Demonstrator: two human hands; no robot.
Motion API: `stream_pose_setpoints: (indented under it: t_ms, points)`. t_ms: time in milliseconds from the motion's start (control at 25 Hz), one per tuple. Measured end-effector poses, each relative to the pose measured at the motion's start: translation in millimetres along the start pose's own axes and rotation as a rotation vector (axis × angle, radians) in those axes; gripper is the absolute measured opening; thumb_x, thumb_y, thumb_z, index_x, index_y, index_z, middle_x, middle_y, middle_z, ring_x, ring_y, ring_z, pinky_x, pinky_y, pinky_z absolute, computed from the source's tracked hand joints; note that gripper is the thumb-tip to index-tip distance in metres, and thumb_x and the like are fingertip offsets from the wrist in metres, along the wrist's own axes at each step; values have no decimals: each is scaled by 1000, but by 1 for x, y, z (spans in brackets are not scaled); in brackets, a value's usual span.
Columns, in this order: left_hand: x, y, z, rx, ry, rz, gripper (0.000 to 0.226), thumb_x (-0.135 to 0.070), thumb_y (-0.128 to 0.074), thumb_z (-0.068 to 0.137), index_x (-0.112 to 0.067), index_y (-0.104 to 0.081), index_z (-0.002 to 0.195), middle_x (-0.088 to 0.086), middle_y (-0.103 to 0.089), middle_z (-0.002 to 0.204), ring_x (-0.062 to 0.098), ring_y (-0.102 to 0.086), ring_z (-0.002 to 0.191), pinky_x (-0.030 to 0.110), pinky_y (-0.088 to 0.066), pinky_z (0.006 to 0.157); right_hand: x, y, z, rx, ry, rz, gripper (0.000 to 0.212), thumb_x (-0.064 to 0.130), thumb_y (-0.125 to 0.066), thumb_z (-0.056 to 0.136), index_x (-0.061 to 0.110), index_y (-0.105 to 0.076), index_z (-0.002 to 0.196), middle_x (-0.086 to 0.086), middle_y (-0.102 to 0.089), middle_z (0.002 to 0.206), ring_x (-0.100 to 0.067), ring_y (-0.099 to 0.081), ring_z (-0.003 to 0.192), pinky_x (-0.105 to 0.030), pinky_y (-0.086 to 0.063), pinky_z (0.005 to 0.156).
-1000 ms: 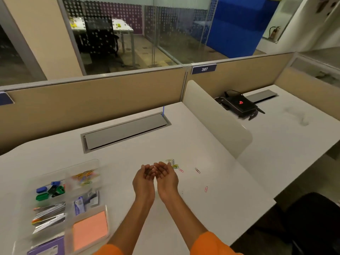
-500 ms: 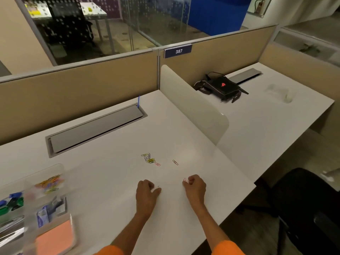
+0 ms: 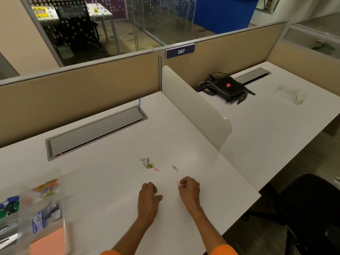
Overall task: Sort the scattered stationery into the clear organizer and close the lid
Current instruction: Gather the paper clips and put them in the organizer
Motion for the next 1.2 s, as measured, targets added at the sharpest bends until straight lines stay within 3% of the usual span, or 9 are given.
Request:
stream_pose_setpoints:
  t_ms: [120,240,480,600,680,800,920,1120,1200]
  points:
    - [9,8,-5,3,-44,-8,32,-9,-78,70,-18,-51,83,-6,-50,87,9,-50,77,24,-41,62,5,0,10,23,43,8,6,1,-66,82,5,-70,79,-1,-67,76,-11,-62,69,-4,-42,54]
    - [16,9,-5,15,-11,-7,24,-5,-75,74,-18,-55,75,-6,-51,85,5,-54,72,25,-46,61,11,1,23,18,55,9,5,9,-71,82,8,-70,77,-4,-67,74,-13,-61,67,-6,-41,53]
    - [20,1,6,111,42,10,18,2,-66,78,-10,-55,71,-2,-52,82,-1,-56,69,14,-43,55,31,-3,54,19,64,33,10,10,-77,78,7,-68,75,-4,-67,77,-8,-61,65,-9,-44,51]
    - [18,-1,13,170,-14,43,22,-1,-66,79,-14,-52,69,-4,-56,75,4,-52,63,17,-42,54,40,-9,63,17,70,-2,16,12,-78,78,6,-67,68,-3,-68,69,-7,-59,59,-7,-42,50]
    - [16,4,22,187,-34,22,22,-2,-65,77,-16,-51,68,-4,-60,69,6,-53,61,27,-46,56,45,-13,68,14,73,-49,20,12,-78,77,5,-66,62,-2,-67,64,-6,-57,54,-7,-39,45]
    - [9,27,42,109,-64,-50,22,3,-61,76,-16,-53,69,-1,-60,68,7,-56,60,23,-45,53,50,-17,76,43,59,-111,17,2,-73,76,6,-64,62,-2,-68,68,-9,-59,59,-6,-33,45]
    - [4,51,70,15,-25,-175,24,12,-50,79,-10,-58,75,9,-62,75,11,-65,67,21,-54,57,53,-22,79,107,61,-135,5,1,-70,78,5,-68,78,-3,-69,82,-11,-59,69,-4,-33,49]
    - [-1,68,120,-104,-63,-27,14,3,-63,81,-11,-65,79,1,-61,81,14,-59,75,25,-48,64,56,-36,72,167,62,-153,8,2,-65,81,4,-70,87,-6,-70,92,-16,-65,82,-13,-40,61]
    - [-4,68,133,-144,-50,-6,13,1,-63,82,-12,-67,83,1,-62,85,17,-58,78,28,-46,66,59,-43,67,170,48,-157,12,0,-61,81,4,-71,87,-4,-70,92,-13,-63,79,-9,-38,58]
Point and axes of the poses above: each hand's wrist, its own z-axis towards the middle knuckle, its own y-axis out of the back of the hand, x = y × z, the point moved 7 cm from there along z, towards the middle knuckle
